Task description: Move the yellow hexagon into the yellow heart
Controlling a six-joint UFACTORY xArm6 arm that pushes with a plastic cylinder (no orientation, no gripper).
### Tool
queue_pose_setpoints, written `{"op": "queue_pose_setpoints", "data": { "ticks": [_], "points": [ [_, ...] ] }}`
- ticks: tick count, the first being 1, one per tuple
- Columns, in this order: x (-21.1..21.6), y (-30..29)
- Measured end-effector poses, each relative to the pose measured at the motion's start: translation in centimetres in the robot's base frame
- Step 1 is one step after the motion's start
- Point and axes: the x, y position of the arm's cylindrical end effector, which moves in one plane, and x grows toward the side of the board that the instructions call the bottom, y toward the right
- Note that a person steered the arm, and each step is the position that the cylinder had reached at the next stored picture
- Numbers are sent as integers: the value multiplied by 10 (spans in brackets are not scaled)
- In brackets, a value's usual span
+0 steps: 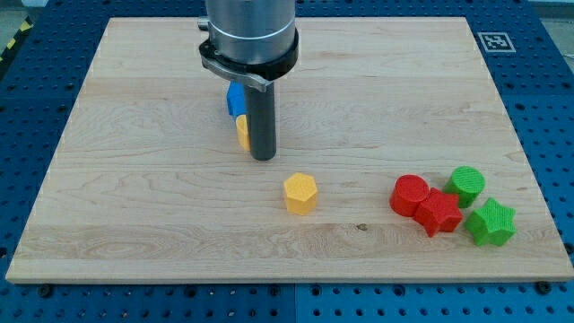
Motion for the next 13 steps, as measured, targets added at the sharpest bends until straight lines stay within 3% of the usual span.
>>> {"op": "queue_pose_setpoints", "data": {
  "ticks": [3,4,5,7,11,13],
  "points": [
    [75,4],
    [108,52],
    [114,58],
    [100,58],
    [7,58],
    [9,110]
  ]
}}
